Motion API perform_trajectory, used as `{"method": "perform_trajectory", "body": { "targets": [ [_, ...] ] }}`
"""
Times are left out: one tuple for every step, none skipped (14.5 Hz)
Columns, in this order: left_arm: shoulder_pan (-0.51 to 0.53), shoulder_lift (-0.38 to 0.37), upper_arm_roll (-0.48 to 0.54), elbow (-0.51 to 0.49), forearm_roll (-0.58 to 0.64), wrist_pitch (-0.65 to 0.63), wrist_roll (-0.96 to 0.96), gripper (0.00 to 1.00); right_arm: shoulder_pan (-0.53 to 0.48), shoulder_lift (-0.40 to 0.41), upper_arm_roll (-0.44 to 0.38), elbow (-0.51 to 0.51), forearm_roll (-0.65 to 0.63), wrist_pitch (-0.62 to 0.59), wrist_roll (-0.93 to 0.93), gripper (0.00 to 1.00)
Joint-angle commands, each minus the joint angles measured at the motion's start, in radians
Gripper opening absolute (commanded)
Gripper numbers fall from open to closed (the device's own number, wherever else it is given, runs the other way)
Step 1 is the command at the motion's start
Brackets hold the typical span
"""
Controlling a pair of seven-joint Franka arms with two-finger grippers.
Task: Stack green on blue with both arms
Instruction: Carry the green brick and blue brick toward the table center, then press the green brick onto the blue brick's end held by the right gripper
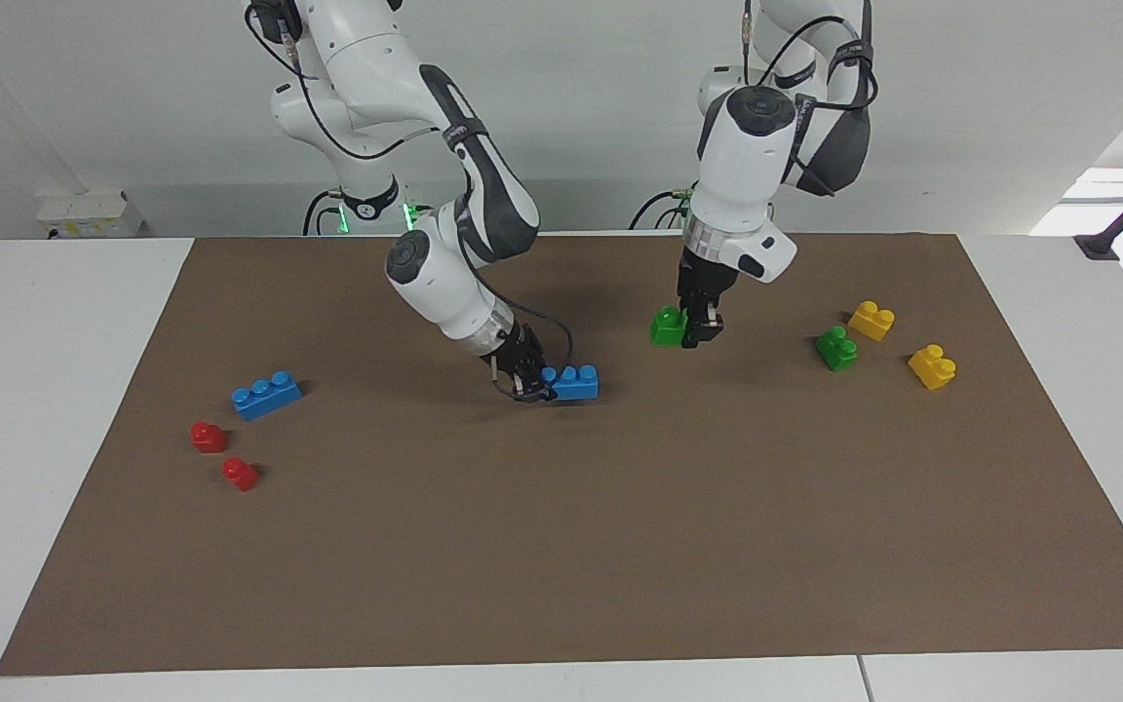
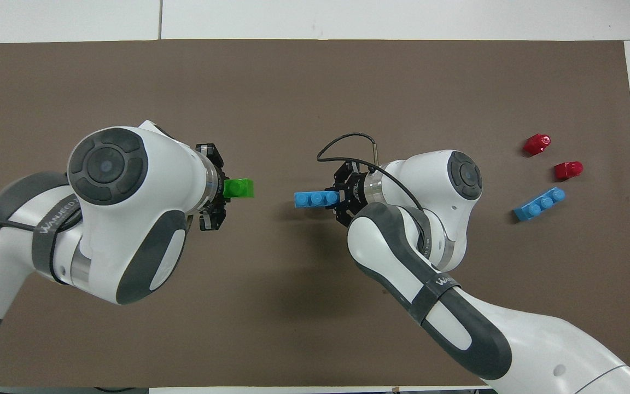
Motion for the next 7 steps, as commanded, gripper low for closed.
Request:
{"method": "perform_trajectory", "body": {
  "targets": [
    [-0.057,0.036,0.015,-0.012,0.011,0.055,-0.035,0.00,0.010,-0.006,-0.002,-0.043,0.090,0.056,-0.095,0.00],
    [-0.070,0.048,0.017,-0.010,0.011,0.061,-0.048,0.00,0.010,0.000,-0.002,-0.043,0.091,0.061,-0.096,0.00],
    [-0.080,0.056,0.015,-0.010,0.013,0.063,-0.068,0.00,0.010,0.008,-0.002,-0.043,0.091,0.073,-0.096,0.00],
    [-0.100,0.071,0.017,-0.012,0.014,0.070,-0.093,0.00,0.015,0.017,-0.002,-0.040,0.093,0.079,-0.095,0.00],
    [-0.122,0.085,0.017,-0.012,0.020,0.092,-0.123,0.00,0.027,0.020,-0.002,-0.040,0.094,0.087,-0.089,0.00],
    [-0.136,0.100,0.018,-0.012,0.022,0.107,-0.143,0.00,0.027,0.022,-0.002,-0.040,0.094,0.098,-0.081,0.00],
    [-0.137,0.105,0.018,-0.010,0.025,0.118,-0.153,0.00,0.027,0.022,-0.002,-0.040,0.094,0.099,-0.070,0.00]
  ]
}}
